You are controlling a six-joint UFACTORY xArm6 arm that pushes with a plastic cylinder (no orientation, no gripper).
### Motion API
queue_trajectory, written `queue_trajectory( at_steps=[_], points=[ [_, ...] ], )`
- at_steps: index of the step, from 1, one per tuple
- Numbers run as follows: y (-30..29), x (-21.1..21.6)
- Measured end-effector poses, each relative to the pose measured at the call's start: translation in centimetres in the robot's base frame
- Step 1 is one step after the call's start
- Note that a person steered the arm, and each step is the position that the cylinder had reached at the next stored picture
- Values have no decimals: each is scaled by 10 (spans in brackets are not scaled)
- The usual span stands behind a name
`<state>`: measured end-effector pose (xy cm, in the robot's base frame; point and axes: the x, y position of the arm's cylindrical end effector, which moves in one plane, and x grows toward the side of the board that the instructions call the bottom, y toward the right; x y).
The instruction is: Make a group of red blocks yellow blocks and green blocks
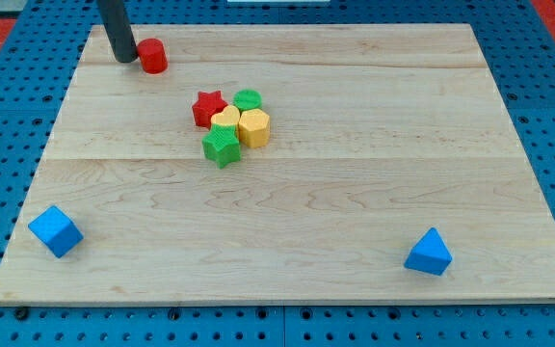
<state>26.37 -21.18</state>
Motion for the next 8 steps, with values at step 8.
queue_trajectory(
  at_steps=[8],
  points=[
    [47, 119]
  ],
)
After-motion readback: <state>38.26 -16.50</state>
